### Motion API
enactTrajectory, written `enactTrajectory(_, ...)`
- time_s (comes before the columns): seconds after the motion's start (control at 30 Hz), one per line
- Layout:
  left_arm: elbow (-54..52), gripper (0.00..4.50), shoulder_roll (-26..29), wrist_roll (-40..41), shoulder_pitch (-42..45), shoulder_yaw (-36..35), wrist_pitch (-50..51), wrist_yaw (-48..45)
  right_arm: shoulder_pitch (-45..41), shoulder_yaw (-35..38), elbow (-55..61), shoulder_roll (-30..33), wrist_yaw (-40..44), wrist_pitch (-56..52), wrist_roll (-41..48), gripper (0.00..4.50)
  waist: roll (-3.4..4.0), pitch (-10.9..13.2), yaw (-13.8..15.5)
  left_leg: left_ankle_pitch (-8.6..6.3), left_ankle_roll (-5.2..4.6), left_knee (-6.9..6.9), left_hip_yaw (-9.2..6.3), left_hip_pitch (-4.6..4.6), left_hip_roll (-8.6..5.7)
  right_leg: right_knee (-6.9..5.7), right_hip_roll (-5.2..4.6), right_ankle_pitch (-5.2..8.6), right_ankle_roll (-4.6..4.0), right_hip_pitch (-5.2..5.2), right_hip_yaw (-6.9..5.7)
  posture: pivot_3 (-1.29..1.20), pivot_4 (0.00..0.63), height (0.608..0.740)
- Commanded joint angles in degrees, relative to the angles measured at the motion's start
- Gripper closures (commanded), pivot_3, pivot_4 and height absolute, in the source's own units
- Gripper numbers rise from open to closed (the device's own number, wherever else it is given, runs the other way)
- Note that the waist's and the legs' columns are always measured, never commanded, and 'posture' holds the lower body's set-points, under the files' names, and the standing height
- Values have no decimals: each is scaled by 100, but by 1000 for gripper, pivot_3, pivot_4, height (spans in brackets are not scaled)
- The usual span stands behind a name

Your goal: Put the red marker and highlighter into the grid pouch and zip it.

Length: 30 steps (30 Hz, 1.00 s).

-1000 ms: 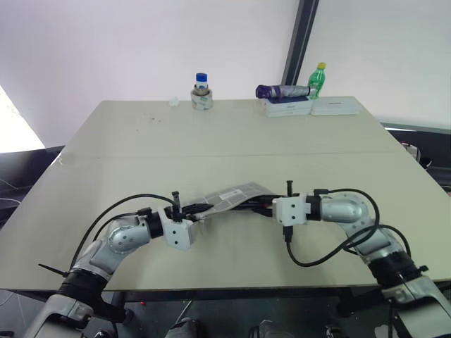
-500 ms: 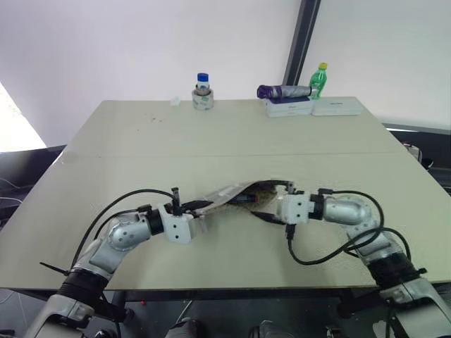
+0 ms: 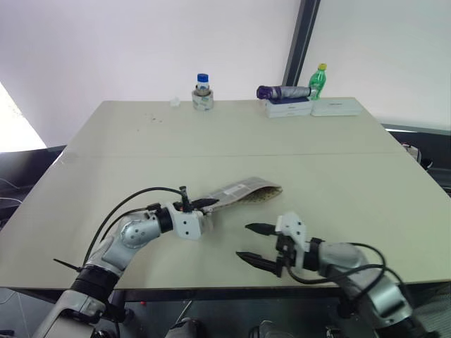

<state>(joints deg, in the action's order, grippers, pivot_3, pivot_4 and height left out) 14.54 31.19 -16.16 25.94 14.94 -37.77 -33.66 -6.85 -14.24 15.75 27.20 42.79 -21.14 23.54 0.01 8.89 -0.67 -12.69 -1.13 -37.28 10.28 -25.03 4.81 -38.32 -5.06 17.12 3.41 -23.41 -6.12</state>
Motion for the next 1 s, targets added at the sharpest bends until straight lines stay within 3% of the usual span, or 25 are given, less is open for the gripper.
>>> enactTrajectory(0.03,-93,4500,55,-112,174,43,-138,14,-359,49,-146,-599,-237,-231,222,639,0,0,-1,0,0,1,0,0,0,0,1,0,0,-1,0,0,150,740)
enactTrajectory(0.43,-140,4500,184,-411,273,138,-217,58,-1072,-141,-1069,-1575,41,-237,26,639,0,0,-4,0,0,2,5,-2,-1,-1,3,0,0,-2,0,0,150,740)
enactTrajectory(0.53,-125,4500,155,-395,270,120,-192,86,-1067,-107,-1125,-1654,59,-225,13,1454,0,0,-5,0,-1,2,6,-3,-1,-1,3,0,0,-3,0,0,150,740)
enactTrajectory(0.73,-110,4500,121,-382,250,106,-162,133,-927,-37,-1029,-1508,169,-255,-13,4457,0,0,-6,-1,-1,3,6,-3,-1,-1,2,0,0,-3,0,0,150,740)
enactTrajectory(0.9,-51,4500,153,-345,191,71,-206,152,-924,262,-1014,-990,415,-181,-33,4457,0,0,3,-1,-1,3,6,-3,-1,-1,1,0,0,-3,0,0,150,740)
enactTrajectory(1.0,-33,4500,220,-270,83,34,-278,132,-883,478,-987,-340,850,-177,6,4457,0,0,3,-2,-3,2,6,-3,-2,-1,-2,0,0,-3,0,0,150,740)
